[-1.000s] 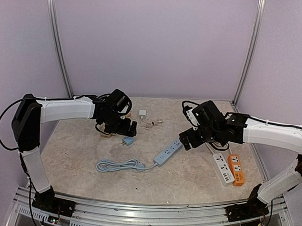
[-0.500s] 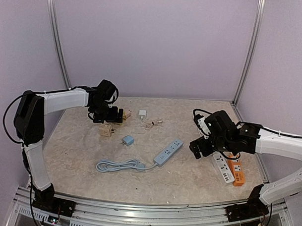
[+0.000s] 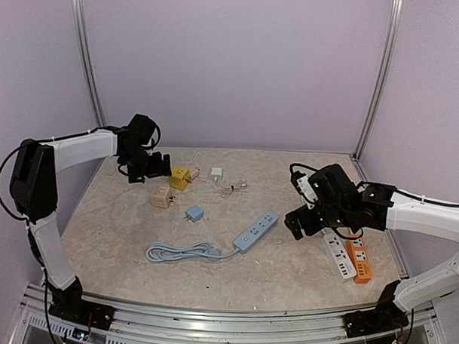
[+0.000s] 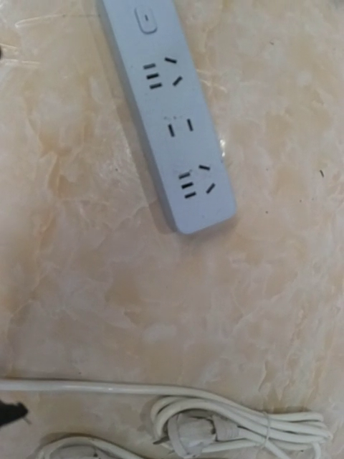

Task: Insert the plug
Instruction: Pick up the plug at the center of the board.

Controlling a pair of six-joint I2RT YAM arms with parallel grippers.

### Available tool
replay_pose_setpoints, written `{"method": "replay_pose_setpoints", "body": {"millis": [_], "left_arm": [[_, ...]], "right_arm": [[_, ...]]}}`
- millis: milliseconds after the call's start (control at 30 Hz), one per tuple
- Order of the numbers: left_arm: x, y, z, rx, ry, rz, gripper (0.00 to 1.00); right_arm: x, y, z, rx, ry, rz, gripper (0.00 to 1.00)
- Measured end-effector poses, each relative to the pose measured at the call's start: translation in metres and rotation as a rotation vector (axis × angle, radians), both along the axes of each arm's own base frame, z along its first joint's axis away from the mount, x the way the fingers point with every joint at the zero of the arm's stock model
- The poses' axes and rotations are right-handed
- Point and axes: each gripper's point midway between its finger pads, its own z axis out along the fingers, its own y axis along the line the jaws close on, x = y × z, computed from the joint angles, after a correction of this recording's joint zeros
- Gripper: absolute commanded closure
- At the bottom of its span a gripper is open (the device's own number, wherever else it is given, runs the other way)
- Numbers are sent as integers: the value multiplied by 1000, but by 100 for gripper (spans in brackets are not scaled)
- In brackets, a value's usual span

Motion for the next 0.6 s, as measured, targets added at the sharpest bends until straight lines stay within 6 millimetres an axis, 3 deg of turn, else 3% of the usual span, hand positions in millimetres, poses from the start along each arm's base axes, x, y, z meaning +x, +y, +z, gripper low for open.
{"method": "replay_pose_setpoints", "body": {"millis": [400,600], "left_arm": [[-14,8,-51,25,161,-13,10],[-15,9,-59,34,182,-19,14]], "right_arm": [[1,2,5,4,-8,5,0],[4,6,11,15,-14,10,0]]}}
